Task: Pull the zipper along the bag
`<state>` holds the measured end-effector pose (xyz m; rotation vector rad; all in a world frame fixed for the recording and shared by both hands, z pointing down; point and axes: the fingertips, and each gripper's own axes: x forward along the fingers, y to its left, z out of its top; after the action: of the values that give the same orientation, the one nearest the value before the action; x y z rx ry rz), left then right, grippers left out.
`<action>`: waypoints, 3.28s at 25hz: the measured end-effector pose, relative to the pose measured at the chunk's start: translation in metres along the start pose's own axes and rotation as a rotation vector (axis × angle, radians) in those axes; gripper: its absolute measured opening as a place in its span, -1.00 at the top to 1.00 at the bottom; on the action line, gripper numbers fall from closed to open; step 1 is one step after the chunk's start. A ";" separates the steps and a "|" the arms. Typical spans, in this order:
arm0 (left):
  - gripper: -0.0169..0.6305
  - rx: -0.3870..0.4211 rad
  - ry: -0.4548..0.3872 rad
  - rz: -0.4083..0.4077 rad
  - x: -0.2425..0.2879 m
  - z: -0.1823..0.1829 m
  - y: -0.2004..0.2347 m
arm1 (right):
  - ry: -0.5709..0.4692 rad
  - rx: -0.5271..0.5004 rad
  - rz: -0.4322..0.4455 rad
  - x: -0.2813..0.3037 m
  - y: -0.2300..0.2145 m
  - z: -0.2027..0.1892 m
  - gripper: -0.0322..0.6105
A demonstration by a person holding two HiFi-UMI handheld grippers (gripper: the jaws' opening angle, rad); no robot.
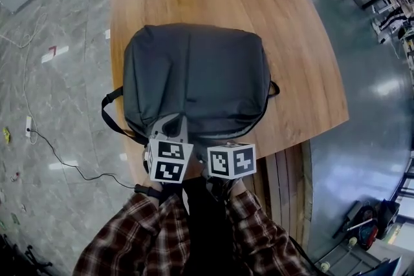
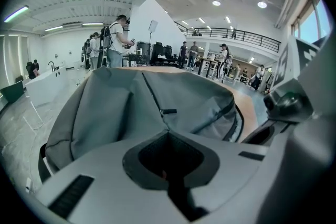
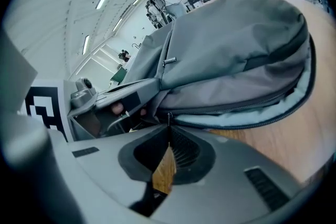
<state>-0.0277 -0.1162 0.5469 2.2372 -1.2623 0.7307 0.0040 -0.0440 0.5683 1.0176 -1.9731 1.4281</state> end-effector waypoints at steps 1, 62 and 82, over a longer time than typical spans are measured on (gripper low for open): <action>0.92 0.007 0.006 -0.004 0.002 -0.001 0.000 | 0.004 -0.003 -0.005 -0.001 -0.001 0.000 0.85; 0.92 -0.309 0.305 -0.162 0.007 -0.042 0.014 | 0.064 -0.312 -0.073 0.002 0.003 -0.007 0.85; 0.92 -0.371 0.370 -0.250 0.014 -0.044 0.023 | -0.009 -0.258 -0.236 -0.079 -0.128 0.047 0.85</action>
<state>-0.0513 -0.1083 0.5917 1.8125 -0.8405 0.7066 0.1556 -0.0877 0.5670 1.0962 -1.9093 1.0159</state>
